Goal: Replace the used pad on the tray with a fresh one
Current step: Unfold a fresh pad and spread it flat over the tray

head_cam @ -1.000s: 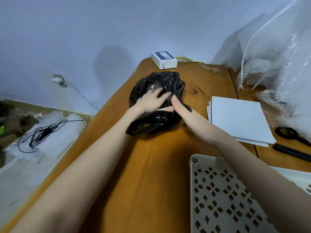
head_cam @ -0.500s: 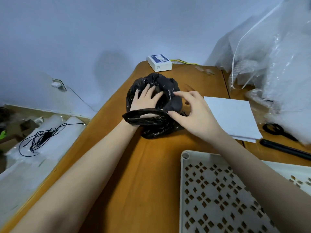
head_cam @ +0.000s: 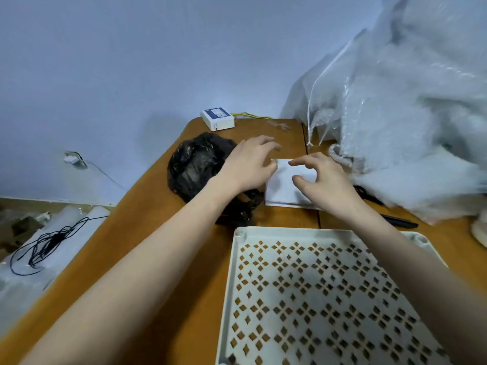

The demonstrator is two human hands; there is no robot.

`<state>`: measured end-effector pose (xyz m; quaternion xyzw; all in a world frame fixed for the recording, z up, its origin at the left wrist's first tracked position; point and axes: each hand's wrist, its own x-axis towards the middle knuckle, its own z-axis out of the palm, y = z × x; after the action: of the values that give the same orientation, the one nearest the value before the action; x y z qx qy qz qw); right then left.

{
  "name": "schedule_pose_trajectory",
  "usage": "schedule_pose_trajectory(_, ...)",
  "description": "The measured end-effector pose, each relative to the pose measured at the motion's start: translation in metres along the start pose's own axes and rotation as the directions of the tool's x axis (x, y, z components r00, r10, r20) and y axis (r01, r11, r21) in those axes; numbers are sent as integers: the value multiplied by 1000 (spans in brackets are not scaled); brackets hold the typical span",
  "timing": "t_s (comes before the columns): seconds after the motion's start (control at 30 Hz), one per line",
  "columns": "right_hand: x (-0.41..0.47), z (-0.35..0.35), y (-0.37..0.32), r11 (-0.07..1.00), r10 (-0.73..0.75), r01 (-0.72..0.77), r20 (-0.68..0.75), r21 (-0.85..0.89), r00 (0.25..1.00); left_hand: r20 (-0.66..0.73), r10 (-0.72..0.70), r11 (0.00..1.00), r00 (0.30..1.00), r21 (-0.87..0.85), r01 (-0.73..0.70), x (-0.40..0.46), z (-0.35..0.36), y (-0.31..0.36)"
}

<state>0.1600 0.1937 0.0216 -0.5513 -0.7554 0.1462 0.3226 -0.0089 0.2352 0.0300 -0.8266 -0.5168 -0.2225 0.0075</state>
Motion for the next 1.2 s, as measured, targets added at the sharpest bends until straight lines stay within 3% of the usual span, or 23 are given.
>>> schedule_pose_trajectory(0.17,-16,-14,35,997,70,-70,27,-25,997,150,34,999,988,11,-36,-7,45,33)
schedule_pose_trajectory(0.4,-24,-19,59,990,140,-138,39,-41,989,243,15,1000,970,6,-17,-7,70,37)
schedule_pose_trajectory(0.73,-26,-17,66,989,146,-146,40,-2,989,203,-16,999,979,31,10,-7,70,35)
schedule_pose_trajectory(0.83,-28,-22,62,990,128,-129,13,51,992,64,-36,996,997,87,30,-5,63,42)
schedule_pose_trajectory(0.93,-32,-29,56,977,139,-133,-29,166,990,-190,-101,992,977,-97,83,-2,43,47)
schedule_pose_trajectory(1.03,-34,-40,49,948,161,-133,-73,289,984,-374,-171,936,912,-351,32,-2,12,53)
schedule_pose_trajectory(1.1,-37,-51,39,916,185,-138,-91,378,979,-397,-253,870,882,-492,28,-4,-8,59)
schedule_pose_trajectory(1.2,-47,-69,23,855,218,-133,-115,500,969,-313,-366,740,876,-669,70,-14,-33,68)
